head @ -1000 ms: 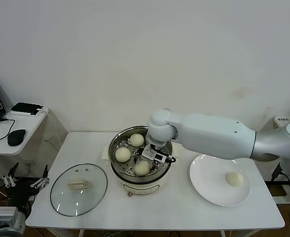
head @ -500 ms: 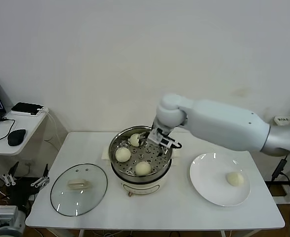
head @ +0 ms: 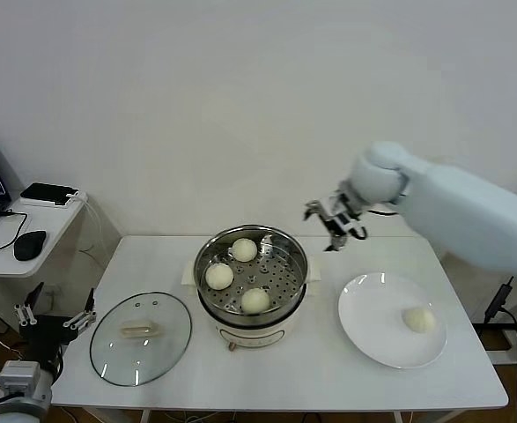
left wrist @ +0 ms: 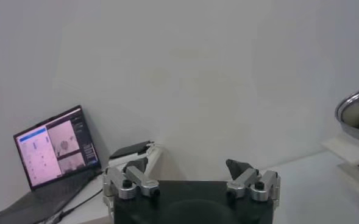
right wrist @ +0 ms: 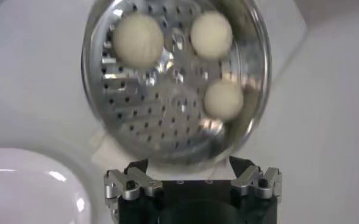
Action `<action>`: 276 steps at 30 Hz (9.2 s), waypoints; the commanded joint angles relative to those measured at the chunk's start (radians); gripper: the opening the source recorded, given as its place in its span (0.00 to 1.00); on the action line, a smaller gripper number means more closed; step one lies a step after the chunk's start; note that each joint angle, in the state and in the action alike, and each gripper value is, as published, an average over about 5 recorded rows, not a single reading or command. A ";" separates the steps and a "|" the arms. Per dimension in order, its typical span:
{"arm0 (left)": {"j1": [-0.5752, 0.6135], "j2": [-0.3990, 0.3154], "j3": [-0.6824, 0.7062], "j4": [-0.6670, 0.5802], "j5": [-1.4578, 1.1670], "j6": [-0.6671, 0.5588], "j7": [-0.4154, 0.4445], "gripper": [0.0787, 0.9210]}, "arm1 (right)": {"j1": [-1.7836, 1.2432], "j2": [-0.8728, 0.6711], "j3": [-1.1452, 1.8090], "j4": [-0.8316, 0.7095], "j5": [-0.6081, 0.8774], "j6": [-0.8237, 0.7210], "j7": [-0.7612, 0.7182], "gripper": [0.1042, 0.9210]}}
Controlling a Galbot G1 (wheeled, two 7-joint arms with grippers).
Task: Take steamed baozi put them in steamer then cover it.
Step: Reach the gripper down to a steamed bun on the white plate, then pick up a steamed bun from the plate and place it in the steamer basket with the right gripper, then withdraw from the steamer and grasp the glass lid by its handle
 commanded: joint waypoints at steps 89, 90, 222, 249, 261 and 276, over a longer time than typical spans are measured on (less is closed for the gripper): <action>0.021 0.003 0.032 -0.014 0.035 0.007 -0.001 0.88 | -0.309 -0.275 0.274 0.027 -0.012 -0.120 0.033 0.61; 0.021 0.003 0.032 -0.015 0.035 0.007 -0.001 0.88 | -0.255 -0.269 0.236 0.038 0.012 -0.131 0.038 0.61; 0.129 0.043 0.110 0.302 1.290 -0.298 -0.094 0.88 | -1.968 0.582 1.756 0.455 0.308 0.194 0.986 0.88; -0.162 0.077 0.342 0.586 1.427 -0.312 -0.113 0.88 | -1.995 0.642 1.751 0.473 0.231 0.211 1.013 0.88; -0.251 0.102 0.362 0.662 1.406 -0.301 -0.103 0.88 | -2.007 0.641 1.756 0.469 0.227 0.216 1.011 0.88; -0.317 0.111 0.375 0.700 1.389 -0.288 -0.092 0.88 | -2.018 0.643 1.746 0.465 0.221 0.223 1.008 0.88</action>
